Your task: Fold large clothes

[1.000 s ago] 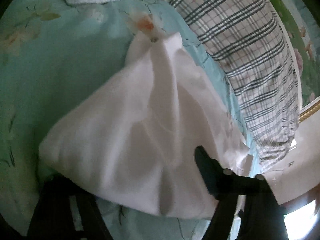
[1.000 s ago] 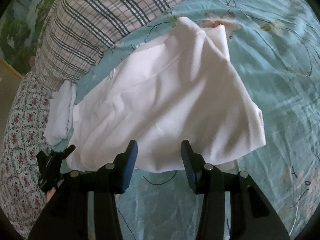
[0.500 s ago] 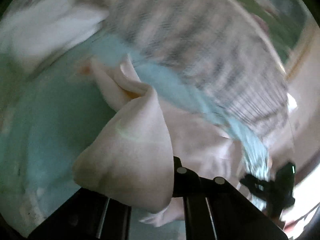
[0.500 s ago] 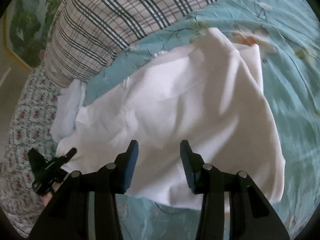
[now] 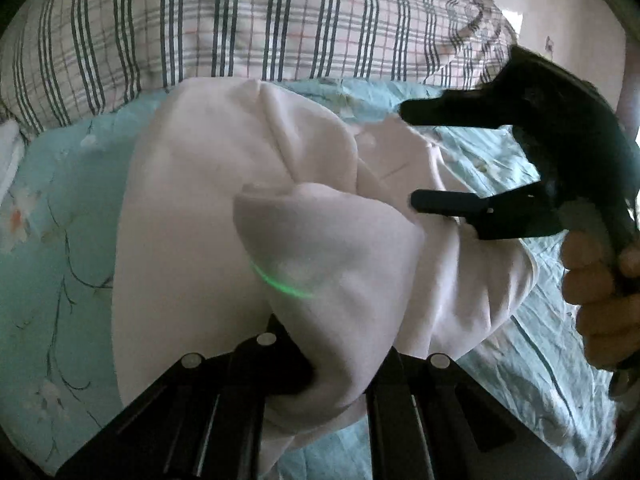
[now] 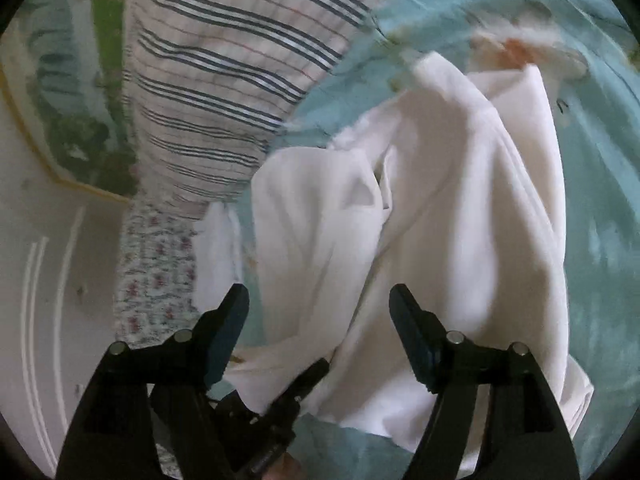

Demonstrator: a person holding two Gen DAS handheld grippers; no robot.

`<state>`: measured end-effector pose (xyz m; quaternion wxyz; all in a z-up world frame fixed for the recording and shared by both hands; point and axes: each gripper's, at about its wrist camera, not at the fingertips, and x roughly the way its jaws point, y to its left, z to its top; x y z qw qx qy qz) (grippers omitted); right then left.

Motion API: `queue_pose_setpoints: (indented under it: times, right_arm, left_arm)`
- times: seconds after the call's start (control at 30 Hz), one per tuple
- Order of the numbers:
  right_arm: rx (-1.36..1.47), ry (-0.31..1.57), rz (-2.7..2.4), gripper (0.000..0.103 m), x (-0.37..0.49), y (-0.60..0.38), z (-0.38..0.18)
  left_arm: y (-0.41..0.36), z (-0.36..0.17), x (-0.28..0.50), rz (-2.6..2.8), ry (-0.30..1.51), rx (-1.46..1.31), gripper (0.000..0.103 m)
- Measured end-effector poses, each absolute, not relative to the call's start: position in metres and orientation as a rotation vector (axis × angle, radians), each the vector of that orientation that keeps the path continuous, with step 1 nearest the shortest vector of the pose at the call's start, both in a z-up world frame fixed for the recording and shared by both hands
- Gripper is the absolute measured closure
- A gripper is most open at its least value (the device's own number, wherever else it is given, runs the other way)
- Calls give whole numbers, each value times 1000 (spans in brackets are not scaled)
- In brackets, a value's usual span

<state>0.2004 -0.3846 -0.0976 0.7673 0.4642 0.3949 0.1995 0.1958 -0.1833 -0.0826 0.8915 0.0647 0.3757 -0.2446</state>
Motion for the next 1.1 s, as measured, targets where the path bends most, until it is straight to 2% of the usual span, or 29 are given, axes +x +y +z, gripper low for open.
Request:
queue_pose_setpoints:
  times: [0.13,0.23,0.27,0.3,0.37,0.5,0.6,0.8,0.9,1.0,1.1]
  right_arm:
    - [916,897,426,29,223,-365,-96]
    - [862,921,444,37,247,-344,-96]
    - [835,935,436,46,256,-337,-97]
    - [809,949,425,62,264,-331,-97]
    - [780,951,436,87,274,-323,-91]
    - [708,791,498,92,252,-334,-39]
    - [661,719,455,92,228,-363,-15]
    - [709,834,319,93,222,-414,-75]
    - [725,856,269,93,216,-426,-99]
    - [720,798,263,93,205,-433,-97]
    - [644,821,213,94,210,-433,-104]
  left_arm:
    - [-177,-75,195,-525,764,105,96]
    - [-180,-67,190,-534,745,114,96]
    - [-182,-63,189,-532,739,125,96]
    - [-184,-60,186,-527,731,142,96]
    - [-186,-47,182,-528,709,150,96]
    - [-195,-12,176,-609,668,84,96]
    - [-220,-11,176,-672,677,68,96]
    - [-268,-69,188,-705,803,95,96]
    - [-275,-78,185,-730,826,82,96]
    - [-283,-81,185,-744,813,143,95]
    - [-287,-97,196,-744,870,153,93]
